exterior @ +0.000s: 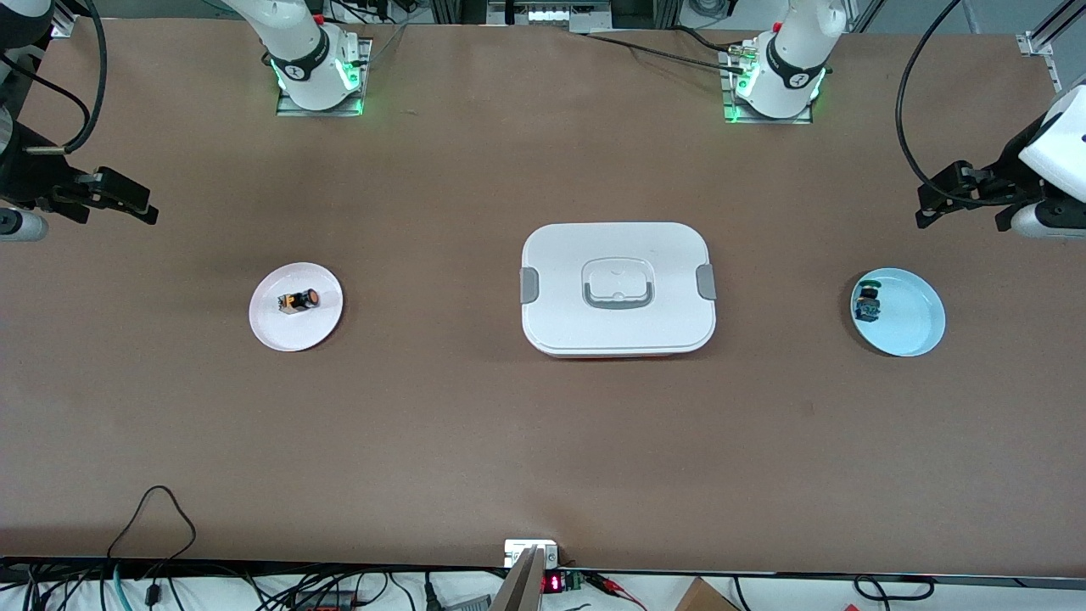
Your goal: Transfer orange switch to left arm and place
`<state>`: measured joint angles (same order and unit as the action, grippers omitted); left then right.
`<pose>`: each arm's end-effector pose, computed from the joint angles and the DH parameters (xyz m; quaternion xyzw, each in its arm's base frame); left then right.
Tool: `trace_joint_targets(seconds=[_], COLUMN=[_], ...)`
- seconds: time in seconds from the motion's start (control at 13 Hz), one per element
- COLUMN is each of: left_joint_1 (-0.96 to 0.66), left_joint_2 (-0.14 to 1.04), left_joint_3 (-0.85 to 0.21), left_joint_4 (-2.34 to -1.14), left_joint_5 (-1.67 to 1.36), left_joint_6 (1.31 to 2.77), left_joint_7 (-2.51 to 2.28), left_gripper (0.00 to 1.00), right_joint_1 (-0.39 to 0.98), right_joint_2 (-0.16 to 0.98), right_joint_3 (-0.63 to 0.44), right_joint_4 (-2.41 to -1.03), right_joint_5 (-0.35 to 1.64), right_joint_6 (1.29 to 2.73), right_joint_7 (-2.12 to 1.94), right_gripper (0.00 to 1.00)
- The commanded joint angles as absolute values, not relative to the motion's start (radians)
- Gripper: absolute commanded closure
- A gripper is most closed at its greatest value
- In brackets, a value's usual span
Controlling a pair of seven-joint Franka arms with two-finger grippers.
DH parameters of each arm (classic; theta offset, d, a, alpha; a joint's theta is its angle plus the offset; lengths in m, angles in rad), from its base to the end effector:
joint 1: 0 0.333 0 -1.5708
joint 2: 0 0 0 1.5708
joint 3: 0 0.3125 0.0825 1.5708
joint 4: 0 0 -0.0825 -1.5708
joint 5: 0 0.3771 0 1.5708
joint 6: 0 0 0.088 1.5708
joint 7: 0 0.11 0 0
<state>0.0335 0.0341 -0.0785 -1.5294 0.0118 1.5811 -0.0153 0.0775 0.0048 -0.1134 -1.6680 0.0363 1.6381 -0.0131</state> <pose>0.5590 -0.0231 0.6194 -0.9998 0.0148 -0.0090 0.0043 0.5515 -0.0159 0.5759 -0.9996 0.0129 0.0169 0.0182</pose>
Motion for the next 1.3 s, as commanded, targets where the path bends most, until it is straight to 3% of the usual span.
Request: trace_joint_targets(seconds=[0.0, 1.23], left_joint_1=[0.037, 0.037], left_joint_2=[0.048, 0.048], left_joint_3=[-0.081, -0.081], left_joint_4=[-1.5, -1.5], left_joint_5=[0.025, 0.031], left_joint_6=[1.574, 1.574], left_joint_7=[-0.02, -0.02], left_gripper=[0.0, 0.0], right_joint_1=[0.069, 0.121], right_joint_2=[0.003, 0.095], right_joint_3=[-0.106, -0.106], right_joint_4=[-1.654, -1.658], right_joint_5=[0.029, 0.025], right_joint_6=[1.62, 1.666], right_joint_7=[-0.022, -0.02], right_gripper=[0.0, 0.0])
